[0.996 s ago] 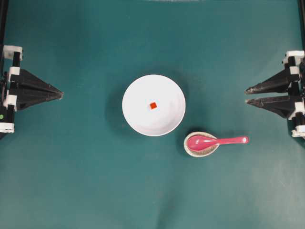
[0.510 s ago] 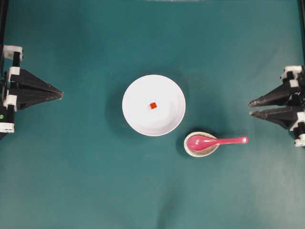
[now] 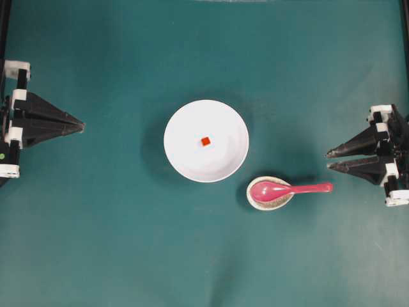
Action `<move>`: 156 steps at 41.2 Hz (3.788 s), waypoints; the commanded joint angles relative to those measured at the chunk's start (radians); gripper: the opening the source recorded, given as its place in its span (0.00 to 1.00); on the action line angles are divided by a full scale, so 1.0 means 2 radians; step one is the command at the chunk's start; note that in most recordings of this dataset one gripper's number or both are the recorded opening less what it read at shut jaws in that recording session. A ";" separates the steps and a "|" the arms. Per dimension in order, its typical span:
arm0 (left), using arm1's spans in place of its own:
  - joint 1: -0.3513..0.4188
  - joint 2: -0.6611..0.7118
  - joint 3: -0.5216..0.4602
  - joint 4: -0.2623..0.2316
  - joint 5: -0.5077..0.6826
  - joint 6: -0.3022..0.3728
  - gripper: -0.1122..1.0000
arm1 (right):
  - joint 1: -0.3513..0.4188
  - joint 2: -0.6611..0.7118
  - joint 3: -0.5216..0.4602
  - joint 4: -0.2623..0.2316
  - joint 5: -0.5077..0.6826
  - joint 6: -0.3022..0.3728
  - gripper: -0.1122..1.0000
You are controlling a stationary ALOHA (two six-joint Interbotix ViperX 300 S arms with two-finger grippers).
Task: Grip the spoon and scoop the red block from the bowl with right arm.
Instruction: 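Move the right gripper to the pink spoon handle and lower around it, then close the right gripper on the pink spoon handle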
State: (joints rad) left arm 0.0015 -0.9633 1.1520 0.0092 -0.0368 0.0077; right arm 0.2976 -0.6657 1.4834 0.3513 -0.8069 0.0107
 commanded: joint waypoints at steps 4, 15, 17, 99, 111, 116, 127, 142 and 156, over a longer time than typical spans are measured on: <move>0.001 0.005 -0.015 0.002 -0.005 0.005 0.10 | 0.023 0.025 0.002 0.022 -0.028 0.000 0.41; 0.001 0.004 -0.015 0.002 -0.005 0.006 0.10 | 0.045 0.062 0.005 0.041 -0.051 0.000 0.41; 0.001 0.004 -0.015 0.002 -0.005 0.006 0.10 | 0.048 0.073 0.005 0.041 -0.055 0.000 0.41; 0.001 0.004 -0.013 0.003 0.008 0.012 0.10 | 0.130 0.352 -0.018 0.077 -0.185 0.041 0.54; 0.001 0.004 -0.013 0.003 0.009 0.013 0.10 | 0.137 0.371 -0.024 0.076 -0.186 0.042 0.54; 0.001 0.004 -0.013 0.002 0.009 0.013 0.10 | 0.137 0.378 -0.026 0.076 -0.191 0.042 0.54; 0.001 0.005 -0.013 0.003 0.010 0.012 0.10 | 0.137 0.381 -0.026 0.077 -0.195 0.042 0.51; 0.001 0.004 -0.013 0.003 0.010 0.012 0.10 | 0.137 0.382 -0.026 0.077 -0.193 0.042 0.39; 0.001 0.004 -0.013 0.003 0.011 0.012 0.10 | 0.136 0.382 -0.026 0.076 -0.191 0.042 0.34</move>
State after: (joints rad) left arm 0.0015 -0.9618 1.1520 0.0123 -0.0123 0.0322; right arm 0.5660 0.1043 1.4343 0.5016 -1.1842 0.0844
